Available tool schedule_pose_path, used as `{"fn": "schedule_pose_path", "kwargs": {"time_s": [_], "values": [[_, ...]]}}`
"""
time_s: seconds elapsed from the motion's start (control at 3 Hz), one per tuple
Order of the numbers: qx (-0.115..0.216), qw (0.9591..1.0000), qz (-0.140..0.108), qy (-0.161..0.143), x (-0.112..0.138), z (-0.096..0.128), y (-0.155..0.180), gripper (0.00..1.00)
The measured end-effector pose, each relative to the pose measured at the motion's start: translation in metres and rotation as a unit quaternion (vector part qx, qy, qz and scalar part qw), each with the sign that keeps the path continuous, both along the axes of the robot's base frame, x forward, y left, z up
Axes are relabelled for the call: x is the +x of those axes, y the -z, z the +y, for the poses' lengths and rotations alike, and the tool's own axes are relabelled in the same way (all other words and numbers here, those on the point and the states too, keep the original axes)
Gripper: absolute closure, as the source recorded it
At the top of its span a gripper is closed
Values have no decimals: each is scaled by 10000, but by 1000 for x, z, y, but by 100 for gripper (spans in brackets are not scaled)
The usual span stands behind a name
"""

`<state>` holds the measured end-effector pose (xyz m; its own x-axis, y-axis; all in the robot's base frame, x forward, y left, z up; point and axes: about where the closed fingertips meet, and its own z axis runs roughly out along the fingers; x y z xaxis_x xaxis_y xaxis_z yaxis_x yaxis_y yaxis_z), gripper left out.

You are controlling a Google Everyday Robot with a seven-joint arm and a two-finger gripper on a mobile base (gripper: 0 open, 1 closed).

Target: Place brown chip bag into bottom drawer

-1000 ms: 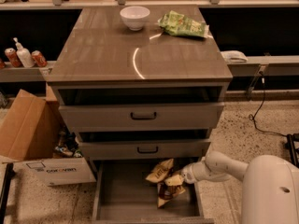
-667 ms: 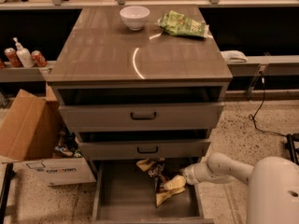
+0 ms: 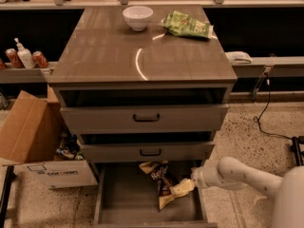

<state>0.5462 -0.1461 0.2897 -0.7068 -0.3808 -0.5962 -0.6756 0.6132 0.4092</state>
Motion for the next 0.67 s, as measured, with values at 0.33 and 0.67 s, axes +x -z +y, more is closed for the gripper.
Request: {"fn": "schedule_pose_path", "kwargs": {"time_s": [0.33,0.67], "values": [[-123,9991,-371,140,-44,-34,-51,0],[-227,9984,-520,24,-78,-44,-83,0]]}}
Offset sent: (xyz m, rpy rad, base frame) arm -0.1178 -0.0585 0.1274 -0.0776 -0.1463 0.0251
